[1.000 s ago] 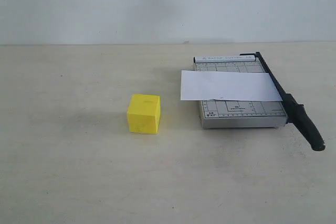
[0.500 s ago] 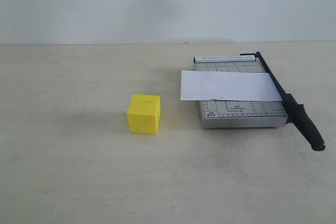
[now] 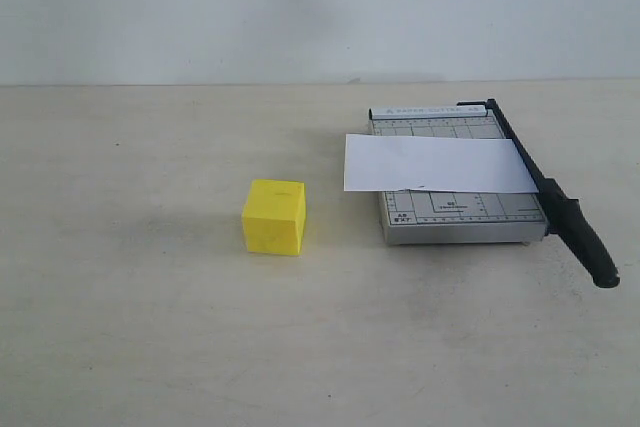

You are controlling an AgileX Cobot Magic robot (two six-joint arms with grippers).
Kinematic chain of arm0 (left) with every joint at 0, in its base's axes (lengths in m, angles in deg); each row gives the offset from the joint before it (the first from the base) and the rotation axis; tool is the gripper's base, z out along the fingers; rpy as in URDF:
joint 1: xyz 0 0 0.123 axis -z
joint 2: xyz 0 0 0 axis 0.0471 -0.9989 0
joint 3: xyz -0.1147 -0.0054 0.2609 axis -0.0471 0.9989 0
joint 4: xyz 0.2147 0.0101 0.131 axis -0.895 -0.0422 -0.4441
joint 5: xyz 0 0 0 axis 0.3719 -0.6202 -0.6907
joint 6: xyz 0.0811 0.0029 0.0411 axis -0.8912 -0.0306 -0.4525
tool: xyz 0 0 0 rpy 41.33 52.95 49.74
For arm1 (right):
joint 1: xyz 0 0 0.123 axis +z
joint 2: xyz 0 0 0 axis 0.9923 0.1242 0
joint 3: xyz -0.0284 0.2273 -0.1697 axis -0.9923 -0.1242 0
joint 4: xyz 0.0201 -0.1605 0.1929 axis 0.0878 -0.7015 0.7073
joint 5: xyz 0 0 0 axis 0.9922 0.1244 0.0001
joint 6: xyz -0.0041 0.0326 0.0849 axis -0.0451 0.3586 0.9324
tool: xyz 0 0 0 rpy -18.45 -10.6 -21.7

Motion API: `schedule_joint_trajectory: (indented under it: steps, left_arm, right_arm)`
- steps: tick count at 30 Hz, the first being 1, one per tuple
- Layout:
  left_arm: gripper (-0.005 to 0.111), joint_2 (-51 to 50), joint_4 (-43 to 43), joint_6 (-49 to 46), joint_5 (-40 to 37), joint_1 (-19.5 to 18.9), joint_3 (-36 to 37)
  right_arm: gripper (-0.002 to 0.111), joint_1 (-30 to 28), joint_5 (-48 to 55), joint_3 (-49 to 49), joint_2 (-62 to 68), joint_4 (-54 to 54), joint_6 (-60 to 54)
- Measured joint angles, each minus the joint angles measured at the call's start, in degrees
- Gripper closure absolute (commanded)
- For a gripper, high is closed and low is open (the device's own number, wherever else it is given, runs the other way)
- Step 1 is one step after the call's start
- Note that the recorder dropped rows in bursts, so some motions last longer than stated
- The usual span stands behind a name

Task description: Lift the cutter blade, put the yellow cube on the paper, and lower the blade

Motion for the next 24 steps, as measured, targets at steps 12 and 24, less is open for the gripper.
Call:
schedule_joint_trajectory:
  steps: [12, 24]
  left_arm:
    - [0.102, 0.0, 0.0, 0.0, 0.0, 0.0, 0.0]
    - [0.102, 0.0, 0.0, 0.0, 0.0, 0.0, 0.0]
  right_arm:
    - [0.108, 0.0, 0.0, 0.0, 0.0, 0.0, 0.0]
    - [0.108, 0.0, -19.7, 0.0, 0.0, 1.5, 21.8]
